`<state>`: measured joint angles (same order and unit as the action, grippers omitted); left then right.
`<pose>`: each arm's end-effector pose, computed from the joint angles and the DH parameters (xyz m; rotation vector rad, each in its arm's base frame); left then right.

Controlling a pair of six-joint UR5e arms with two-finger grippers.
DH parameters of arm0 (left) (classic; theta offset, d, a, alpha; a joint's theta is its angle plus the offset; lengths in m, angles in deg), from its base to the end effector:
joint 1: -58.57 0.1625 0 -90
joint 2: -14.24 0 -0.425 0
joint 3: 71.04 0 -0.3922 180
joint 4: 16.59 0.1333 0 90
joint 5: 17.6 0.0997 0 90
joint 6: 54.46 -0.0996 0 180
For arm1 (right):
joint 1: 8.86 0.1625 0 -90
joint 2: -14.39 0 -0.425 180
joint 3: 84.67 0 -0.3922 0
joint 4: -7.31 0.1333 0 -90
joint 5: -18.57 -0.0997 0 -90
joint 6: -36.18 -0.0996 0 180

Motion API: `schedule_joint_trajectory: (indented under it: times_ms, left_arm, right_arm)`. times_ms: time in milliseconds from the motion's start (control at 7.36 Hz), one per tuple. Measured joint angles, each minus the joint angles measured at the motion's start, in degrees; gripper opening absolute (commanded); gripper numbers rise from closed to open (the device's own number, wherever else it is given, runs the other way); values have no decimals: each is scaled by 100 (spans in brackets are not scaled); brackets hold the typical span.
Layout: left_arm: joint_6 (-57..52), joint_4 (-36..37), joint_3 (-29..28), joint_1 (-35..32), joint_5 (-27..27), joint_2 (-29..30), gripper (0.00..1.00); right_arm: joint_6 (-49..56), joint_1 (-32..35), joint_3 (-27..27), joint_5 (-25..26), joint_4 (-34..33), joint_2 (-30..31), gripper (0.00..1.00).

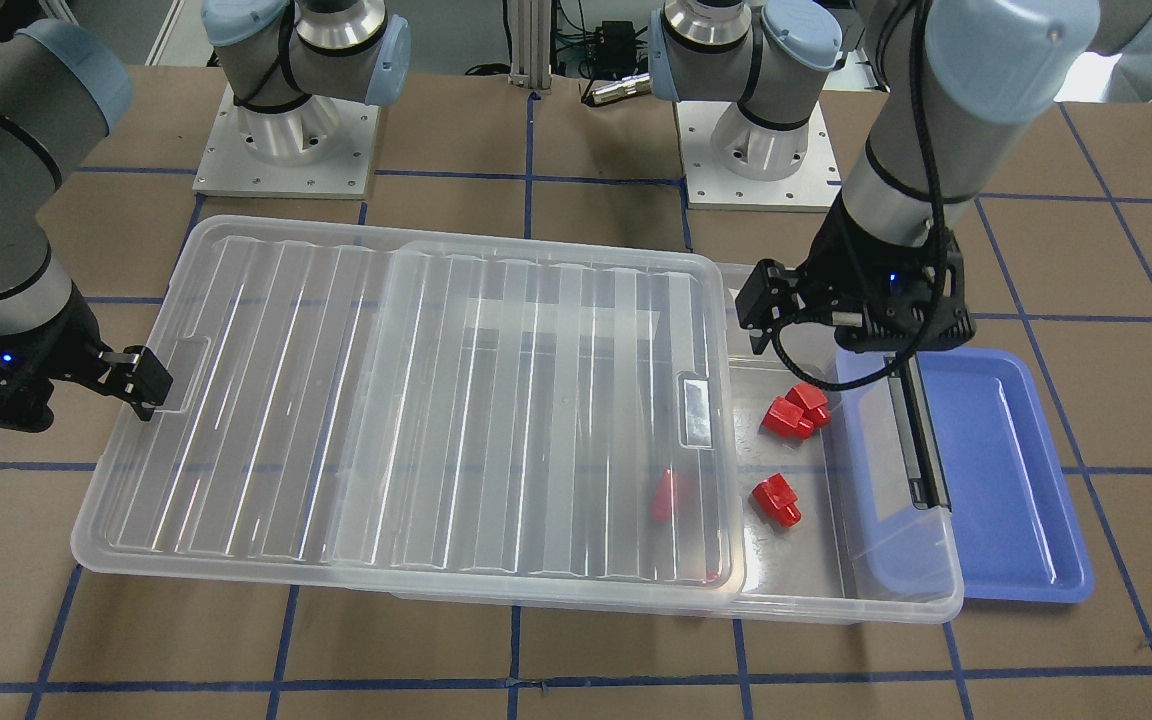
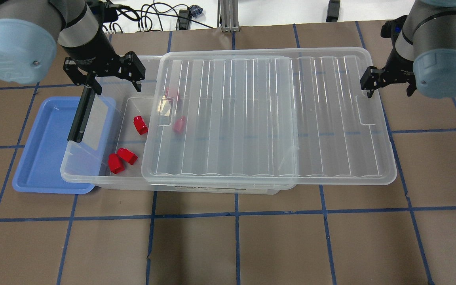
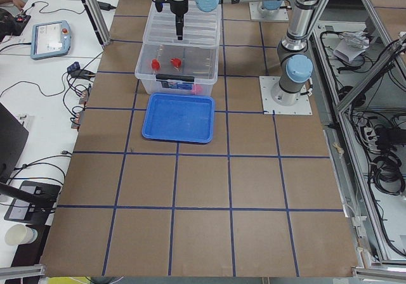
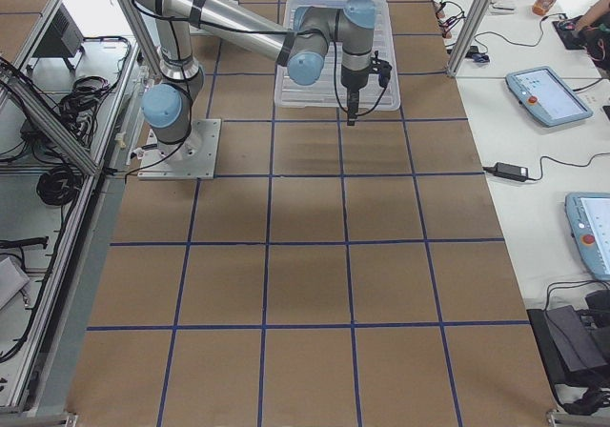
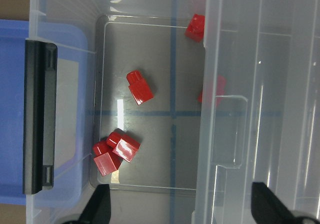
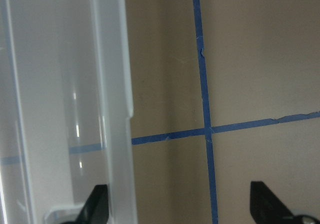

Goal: Place red block in blue tray from box

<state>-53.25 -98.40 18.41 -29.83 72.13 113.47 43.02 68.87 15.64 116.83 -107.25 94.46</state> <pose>-0.1182 -0.5582 0.4224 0.0769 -3.1359 -0.0134 -0.0002 -0.5609 0.3547 -0.1496 -2.9823 0.0753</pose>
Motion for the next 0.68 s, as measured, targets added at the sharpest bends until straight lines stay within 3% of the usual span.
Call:
schedule_joint_trajectory:
  times_ms: [408,680]
  left_arm:
    - [534,789,167,109,54,716,100]
    - [1003,1232,354,122,58,1022,100]
  right_arm:
    - [10,-9,-54,-16,150,70,100]
    - [-73,386,-707,-244,1197,247,100]
